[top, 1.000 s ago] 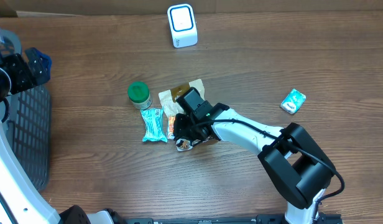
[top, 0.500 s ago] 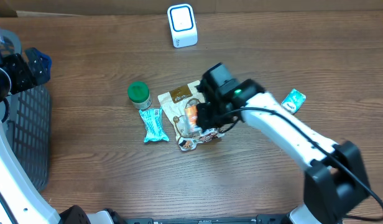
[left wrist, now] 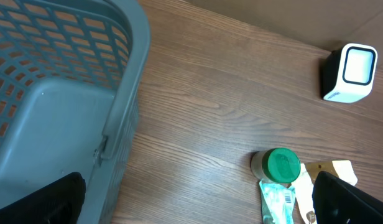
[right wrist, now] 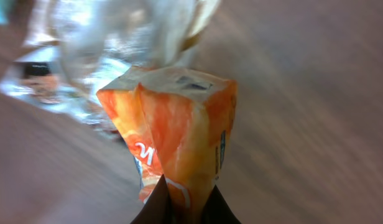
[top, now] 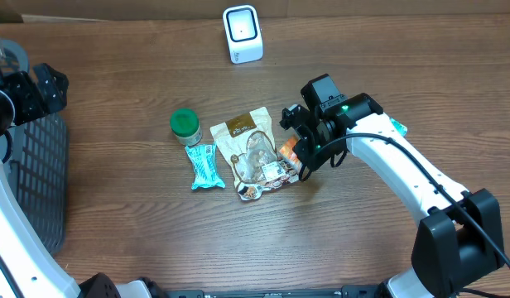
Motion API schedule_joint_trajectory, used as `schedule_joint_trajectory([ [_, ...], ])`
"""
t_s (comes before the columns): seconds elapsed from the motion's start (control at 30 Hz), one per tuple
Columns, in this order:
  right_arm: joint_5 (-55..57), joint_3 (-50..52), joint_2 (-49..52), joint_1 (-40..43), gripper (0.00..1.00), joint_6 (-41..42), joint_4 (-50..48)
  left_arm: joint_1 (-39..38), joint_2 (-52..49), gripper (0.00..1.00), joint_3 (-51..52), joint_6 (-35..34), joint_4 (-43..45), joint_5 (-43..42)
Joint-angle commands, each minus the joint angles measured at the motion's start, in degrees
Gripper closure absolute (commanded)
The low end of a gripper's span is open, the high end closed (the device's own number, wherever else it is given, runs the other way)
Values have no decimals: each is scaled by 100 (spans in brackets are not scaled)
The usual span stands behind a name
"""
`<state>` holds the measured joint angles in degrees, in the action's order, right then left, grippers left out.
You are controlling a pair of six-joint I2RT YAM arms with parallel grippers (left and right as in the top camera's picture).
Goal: Scan the item barcode
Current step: 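Lift the orange packet and carry it right of the snack bag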
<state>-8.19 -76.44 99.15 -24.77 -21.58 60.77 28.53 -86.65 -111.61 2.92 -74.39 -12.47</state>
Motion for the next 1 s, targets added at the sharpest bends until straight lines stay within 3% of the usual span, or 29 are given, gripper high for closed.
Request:
schedule_joint_trajectory([
  [0.0, 1102, -76, -74, 22, 96, -1147, -186, -7, -24, 1, -17, -76, 0, -85],
  [0.2, 1370, -76, 94, 52, 96, -2028, -352, -7, -24, 1, -17, -79, 0, -87],
  [0.4, 1373, -76, 437, 264, 96, -2201, -369, -7, -24, 0, -17, -76, 0, -85],
  [0.43, 1370, -76, 483, 310, 87, -2199, -391, -7, -24, 0, -17, -79, 0, -85],
  [0.47, 1362, -76, 509, 348, 65, -2192, -415, -7, -24, 1, -17, -79, 0, -85],
  [0.5, 1255, -76, 514, 398, 22, -2094, -435, -7, -24, 0, -17, -76, 0, -85],
  [0.53, 1084, -81, 514, 435, 0, -1939, -461, -7, -24, 0, -17, -76, 0, -85],
  [0.67, 501, -391, 501, 678, 0, -372, -494, -7, -24, 0, -17, -79, 0, -85],
  [0.77, 136, -883, 501, 942, 0, 1690, -334, -7, -24, 0, -17, -76, 0, -85],
  [0.83, -485, -1154, 501, 1097, 0, 2555, -160, -7, -24, 0, -17, -79, 0, -85],
  [0.87, -1012, -1283, 501, 1180, 0, 2900, -83, -7, -24, 1, -17, -79, 0, -85],
  [0.97, -2166, -1314, 503, 1252, 0, 2929, -251, -7, -24, 0, -17, -79, 0, -85],
])
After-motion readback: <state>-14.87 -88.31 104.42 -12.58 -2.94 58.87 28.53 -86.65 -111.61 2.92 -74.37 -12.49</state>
